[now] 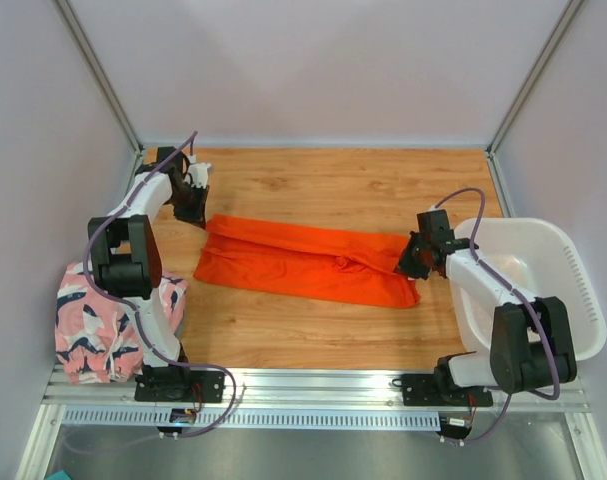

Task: Fold and stack the mixed laundry pile
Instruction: Fold the T-shirt.

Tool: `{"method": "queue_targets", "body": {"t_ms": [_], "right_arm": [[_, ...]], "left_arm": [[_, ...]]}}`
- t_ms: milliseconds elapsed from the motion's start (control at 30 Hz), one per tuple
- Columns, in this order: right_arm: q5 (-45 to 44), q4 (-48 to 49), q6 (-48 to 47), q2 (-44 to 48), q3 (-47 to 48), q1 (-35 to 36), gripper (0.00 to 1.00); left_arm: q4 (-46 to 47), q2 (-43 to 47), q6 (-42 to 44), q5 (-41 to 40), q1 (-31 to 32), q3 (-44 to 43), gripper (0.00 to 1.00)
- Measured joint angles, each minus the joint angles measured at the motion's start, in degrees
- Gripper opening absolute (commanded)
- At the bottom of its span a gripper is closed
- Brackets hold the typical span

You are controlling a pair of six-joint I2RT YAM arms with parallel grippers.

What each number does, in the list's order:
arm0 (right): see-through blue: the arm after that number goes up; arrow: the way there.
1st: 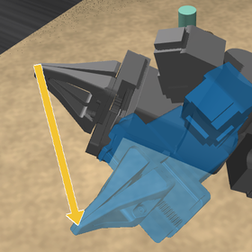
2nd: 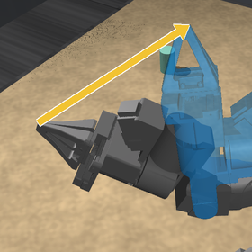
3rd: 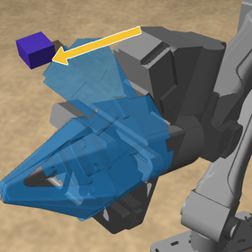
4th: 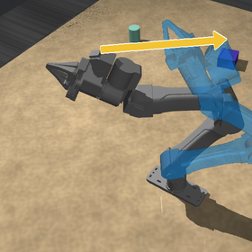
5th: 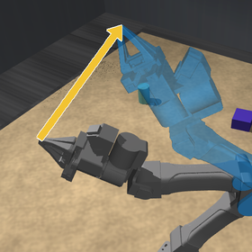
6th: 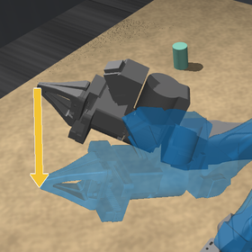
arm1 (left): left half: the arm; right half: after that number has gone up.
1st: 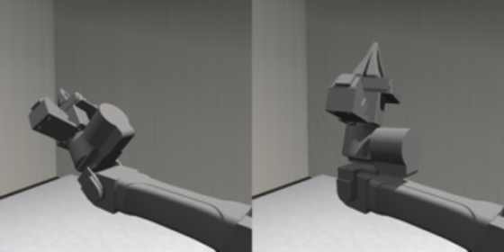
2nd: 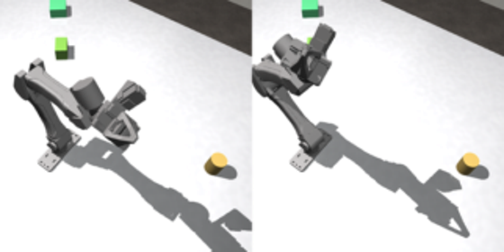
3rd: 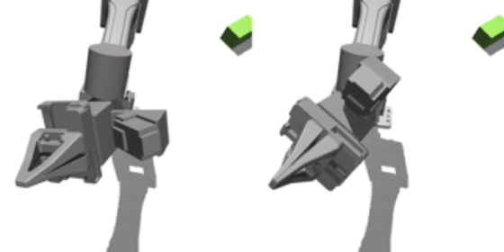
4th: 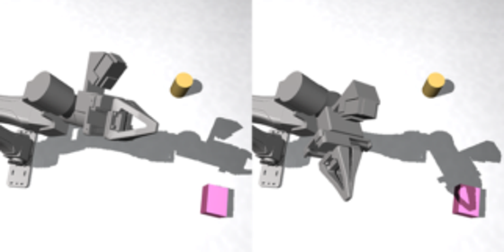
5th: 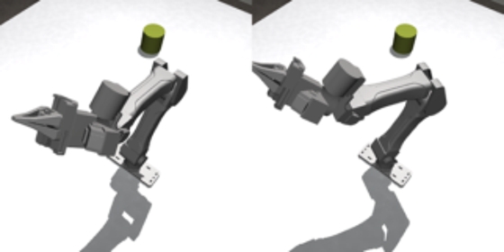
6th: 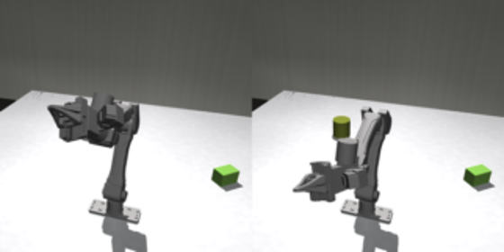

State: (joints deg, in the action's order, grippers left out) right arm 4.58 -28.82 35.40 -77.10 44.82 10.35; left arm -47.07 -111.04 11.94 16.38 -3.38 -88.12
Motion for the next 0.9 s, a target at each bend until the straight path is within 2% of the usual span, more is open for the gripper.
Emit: {"method": "queue_targets", "body": {"t_ms": [100, 133, 200, 233, 300, 333, 400, 500, 533, 600, 700, 733, 800, 833, 900], "right_arm": [[0.0, 0.1, 0.7, -1.8, -1.0, 0.1, 0.05], [0.1, 0.0, 0.9, -2.6, -1.0, 0.1, 0.17], [0.2, 0.1, 1.1, -4.3, -1.0, 0.1, 0.32], [0.5, 0.0, 1.0, -5.1, -0.9, 0.1, 0.41], [0.9, -0.8, 0.8, -6.4, -0.7, 0.2, 0.45], [0.9, -1.6, 0.6, -6.6, -0.4, 0.3, 0.47], [0.8, -3.9, 0.3, -6.4, 0.7, 0.9, 0.48], [-0.4, -7.6, -0.1, -4.7, 3.4, 3.0, 0.5], [-1.3, -9.2, -0.1, -3.6, 4.7, 4.0, 0.5], [-4.5, -13.7, 0.3, -2.0, 8.2, 5.9, 0.5], [-11.0, -19.3, 1.5, -0.5, 12.7, 8.0, 0.36], [-12.9, -20.5, 2.1, 0.0, 13.3, 8.2, 0.24], [-14.4, -21.7, 3.1, 0.7, 12.9, 8.4, 0.13], [-14.5, -21.7, 3.8, 0.7, 12.2, 8.4, 0.0], [-13.8, -21.0, 5.1, -0.1, 10.3, 8.4, 0.0]], "left_arm": [[-0.7, 0.0, 0.3, -1.3, 0.0, 0.9, 0.0], [-1.0, 0.0, 0.5, -1.7, 0.0, 1.0, 0.11], [-1.9, 0.0, 1.2, -2.5, 0.0, 1.0, 0.33], [-2.3, 0.0, 1.5, -2.9, 0.0, 1.0, 0.48], [-3.5, 0.0, 1.9, -3.3, 0.0, 1.0, 0.6], [-4.2, 0.2, 2.0, -3.4, 0.0, 1.0, 0.61], [-5.9, 1.0, 2.1, -3.6, 0.0, 1.0, 0.6], [-7.5, 4.4, 2.1, -3.8, 0.0, 0.9, 0.48], [-7.6, 5.6, 2.1, -3.8, 0.0, 0.7, 0.38], [-7.6, 8.1, 2.4, -4.8, 0.6, -0.4, 0.33], [-6.9, 8.3, 3.5, -6.9, 3.2, -3.6, 0.31], [-6.3, 7.4, 3.7, -7.5, 4.5, -4.7, 0.3], [-5.4, 4.0, 4.0, -8.7, 6.7, -7.0, 0.28], [-5.0, 1.5, 4.1, -9.5, 7.7, -8.5, 0.28], [-4.2, -3.7, 4.4, -10.8, 8.9, -11.6, 0.28]]}}
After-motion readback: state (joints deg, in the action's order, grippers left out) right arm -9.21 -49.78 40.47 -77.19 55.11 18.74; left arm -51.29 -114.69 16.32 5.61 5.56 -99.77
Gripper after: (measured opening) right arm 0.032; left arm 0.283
